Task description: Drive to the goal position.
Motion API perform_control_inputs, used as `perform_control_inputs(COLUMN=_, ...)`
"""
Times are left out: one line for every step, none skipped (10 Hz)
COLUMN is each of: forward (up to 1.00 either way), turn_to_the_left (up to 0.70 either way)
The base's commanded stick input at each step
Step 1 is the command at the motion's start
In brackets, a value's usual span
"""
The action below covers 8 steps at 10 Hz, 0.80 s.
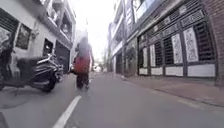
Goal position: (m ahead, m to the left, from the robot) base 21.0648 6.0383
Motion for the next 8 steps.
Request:
perform_control_inputs(forward=1.0, turn_to_the_left=0.0)
perform_control_inputs(forward=1.0, turn_to_the_left=0.0)
perform_control_inputs(forward=1.0, turn_to_the_left=0.0)
perform_control_inputs(forward=1.0, turn_to_the_left=0.0)
perform_control_inputs(forward=1.0, turn_to_the_left=0.0)
perform_control_inputs(forward=1.0, turn_to_the_left=0.0)
perform_control_inputs(forward=1.0, turn_to_the_left=0.0)
perform_control_inputs(forward=1.0, turn_to_the_left=0.0)
